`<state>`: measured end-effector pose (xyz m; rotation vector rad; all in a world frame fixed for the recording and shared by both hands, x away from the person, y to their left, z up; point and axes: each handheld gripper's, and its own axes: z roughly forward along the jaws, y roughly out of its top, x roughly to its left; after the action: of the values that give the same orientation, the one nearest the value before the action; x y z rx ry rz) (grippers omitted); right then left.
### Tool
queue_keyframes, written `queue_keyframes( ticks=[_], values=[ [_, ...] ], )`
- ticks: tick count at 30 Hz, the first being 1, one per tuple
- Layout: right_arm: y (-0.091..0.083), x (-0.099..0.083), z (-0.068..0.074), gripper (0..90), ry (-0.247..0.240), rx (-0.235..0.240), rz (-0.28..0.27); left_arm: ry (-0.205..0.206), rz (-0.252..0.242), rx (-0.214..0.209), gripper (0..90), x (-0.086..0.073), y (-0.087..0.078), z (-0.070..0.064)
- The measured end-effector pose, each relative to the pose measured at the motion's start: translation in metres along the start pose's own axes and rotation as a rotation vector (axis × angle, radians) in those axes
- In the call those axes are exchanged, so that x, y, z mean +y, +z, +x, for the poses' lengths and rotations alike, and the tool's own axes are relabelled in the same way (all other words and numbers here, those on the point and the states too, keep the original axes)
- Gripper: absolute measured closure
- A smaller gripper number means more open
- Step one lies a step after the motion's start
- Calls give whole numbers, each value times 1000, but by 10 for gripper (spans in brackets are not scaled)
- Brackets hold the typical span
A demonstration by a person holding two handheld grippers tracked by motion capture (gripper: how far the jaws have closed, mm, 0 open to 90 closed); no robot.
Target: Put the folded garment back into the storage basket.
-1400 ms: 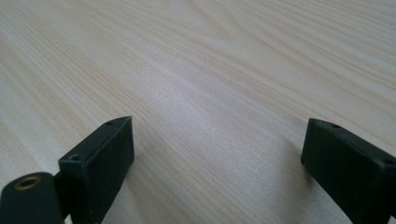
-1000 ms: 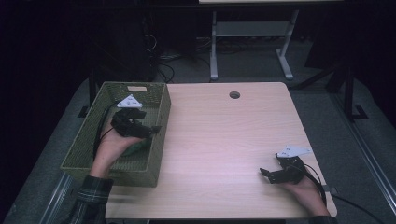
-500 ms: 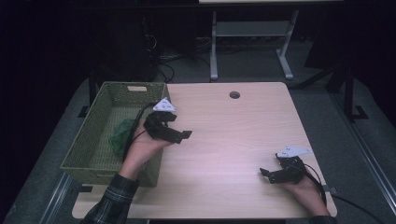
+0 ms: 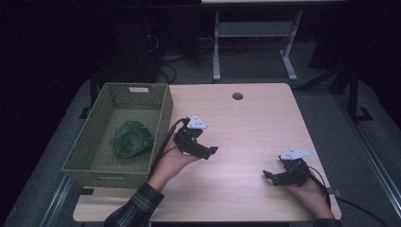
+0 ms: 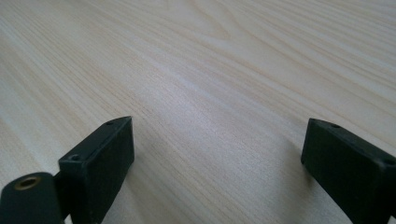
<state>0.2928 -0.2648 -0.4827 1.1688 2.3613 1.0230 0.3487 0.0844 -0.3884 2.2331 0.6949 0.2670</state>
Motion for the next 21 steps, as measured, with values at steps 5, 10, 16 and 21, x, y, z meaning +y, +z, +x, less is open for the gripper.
queue_keyframes(
  ticks=[5,10,16,21],
  values=[
    [0,0,0,92,5,1,1,7,20,7,131,-12,16,-5],
    [0,0,0,92,4,1,0,11,27,20,132,-25,28,-3],
    [0,0,0,92,4,1,1,13,29,43,132,-41,42,1],
    [0,0,0,93,4,1,1,-7,50,20,130,-50,53,4]
  ],
)
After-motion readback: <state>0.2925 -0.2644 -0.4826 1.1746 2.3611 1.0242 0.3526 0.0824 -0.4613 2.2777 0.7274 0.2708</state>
